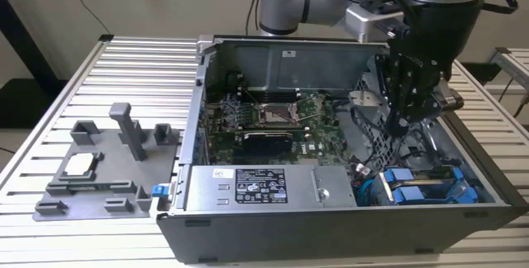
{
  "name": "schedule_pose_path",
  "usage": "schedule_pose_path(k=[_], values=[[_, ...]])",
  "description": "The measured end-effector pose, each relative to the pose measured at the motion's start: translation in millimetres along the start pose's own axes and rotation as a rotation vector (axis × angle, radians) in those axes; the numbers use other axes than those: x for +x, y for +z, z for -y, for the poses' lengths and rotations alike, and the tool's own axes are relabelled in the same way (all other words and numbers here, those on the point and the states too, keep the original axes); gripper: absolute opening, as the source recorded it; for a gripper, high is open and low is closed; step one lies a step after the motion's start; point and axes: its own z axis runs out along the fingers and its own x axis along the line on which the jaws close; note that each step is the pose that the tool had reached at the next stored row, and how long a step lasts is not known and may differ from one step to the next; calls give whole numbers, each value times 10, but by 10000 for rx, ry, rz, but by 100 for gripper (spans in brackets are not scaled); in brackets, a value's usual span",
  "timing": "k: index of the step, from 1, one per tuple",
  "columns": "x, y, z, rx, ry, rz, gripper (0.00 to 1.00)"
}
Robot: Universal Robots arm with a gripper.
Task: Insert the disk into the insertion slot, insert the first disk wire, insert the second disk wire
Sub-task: 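Insert the second disk wire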
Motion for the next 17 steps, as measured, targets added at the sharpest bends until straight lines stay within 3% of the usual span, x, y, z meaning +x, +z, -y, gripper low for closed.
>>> schedule_pose_path(k=[17], values=[[495, 97, 107, -59, 29, 359, 16]])
